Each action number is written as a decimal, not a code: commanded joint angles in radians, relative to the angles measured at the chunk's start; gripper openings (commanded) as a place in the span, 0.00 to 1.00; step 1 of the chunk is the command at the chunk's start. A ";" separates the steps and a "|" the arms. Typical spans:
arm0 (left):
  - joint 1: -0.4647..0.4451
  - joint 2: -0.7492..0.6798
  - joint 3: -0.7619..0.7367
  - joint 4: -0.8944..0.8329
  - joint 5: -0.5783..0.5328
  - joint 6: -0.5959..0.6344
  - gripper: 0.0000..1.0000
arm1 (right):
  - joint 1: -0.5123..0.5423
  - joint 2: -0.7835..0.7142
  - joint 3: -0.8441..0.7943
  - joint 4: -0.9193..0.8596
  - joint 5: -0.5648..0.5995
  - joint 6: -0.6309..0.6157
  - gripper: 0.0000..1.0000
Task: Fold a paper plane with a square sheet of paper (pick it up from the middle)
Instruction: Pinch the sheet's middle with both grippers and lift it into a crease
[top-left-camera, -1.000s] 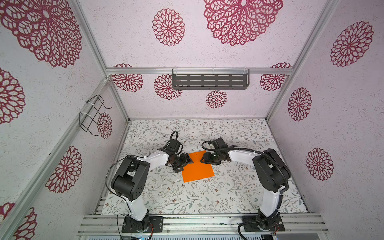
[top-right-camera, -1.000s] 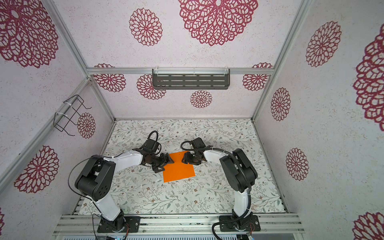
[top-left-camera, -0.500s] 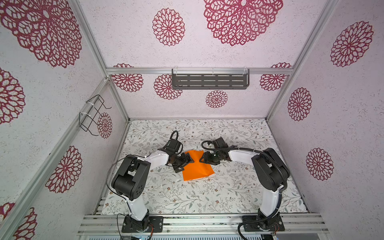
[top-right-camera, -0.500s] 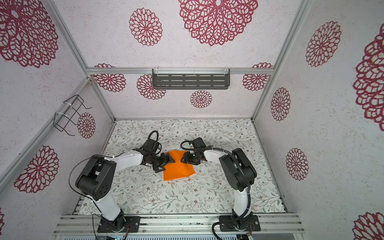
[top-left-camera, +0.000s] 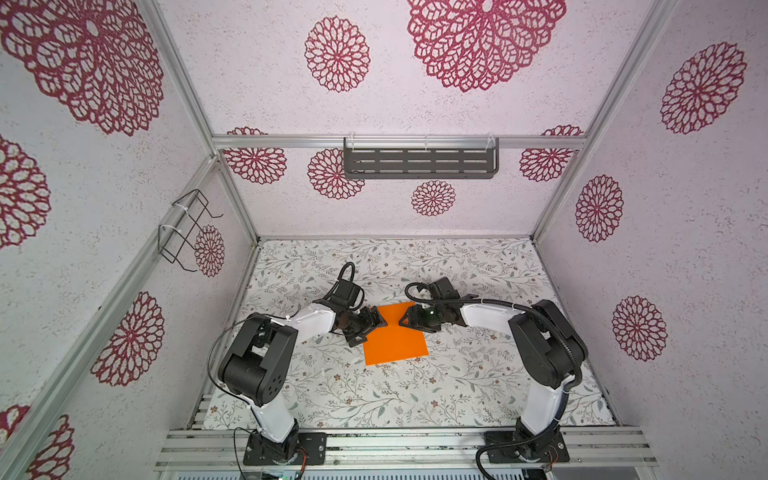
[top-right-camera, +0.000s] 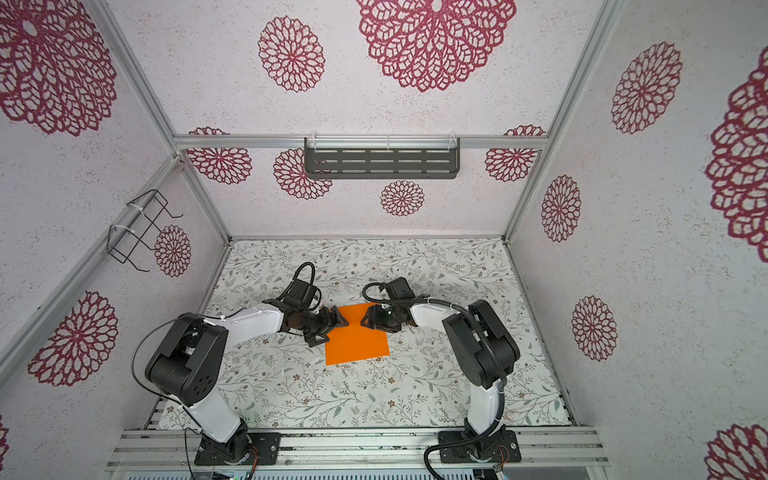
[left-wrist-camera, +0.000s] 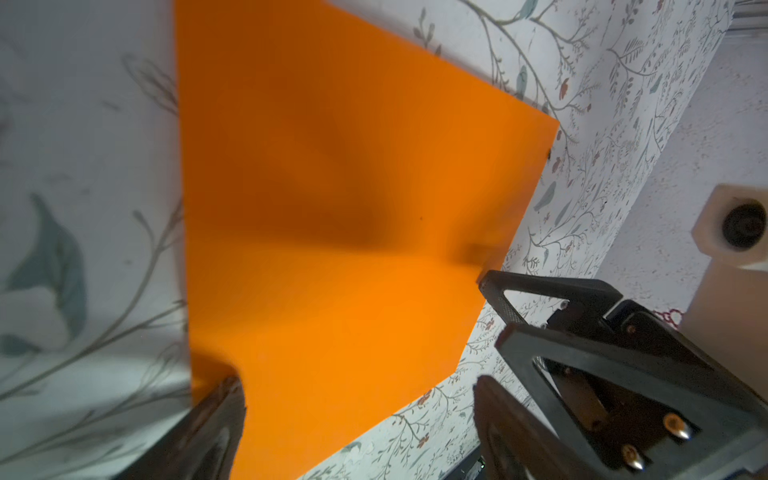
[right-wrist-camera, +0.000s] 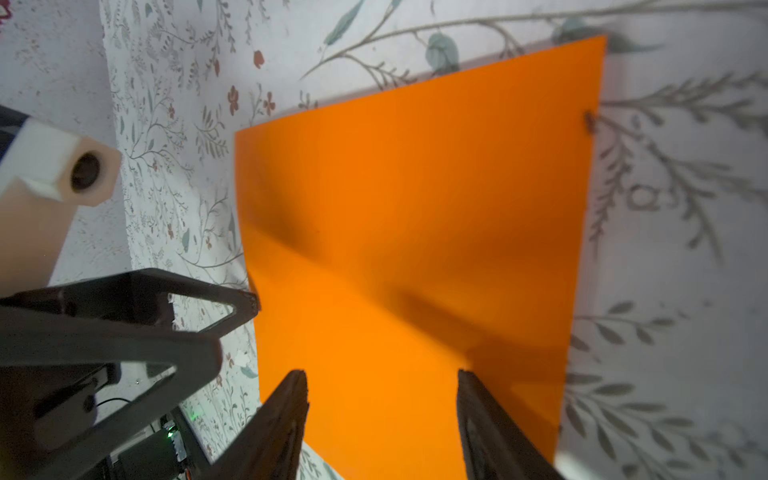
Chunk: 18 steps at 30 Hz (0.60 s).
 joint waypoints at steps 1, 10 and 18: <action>0.002 -0.047 0.010 -0.012 -0.015 -0.003 0.89 | -0.004 -0.075 -0.015 -0.014 0.028 0.018 0.61; -0.011 -0.011 0.040 -0.009 0.028 -0.003 0.87 | 0.007 -0.079 -0.063 -0.066 0.035 0.090 0.60; -0.027 0.068 0.075 -0.031 0.058 0.009 0.86 | 0.008 -0.065 -0.098 -0.029 0.019 0.122 0.58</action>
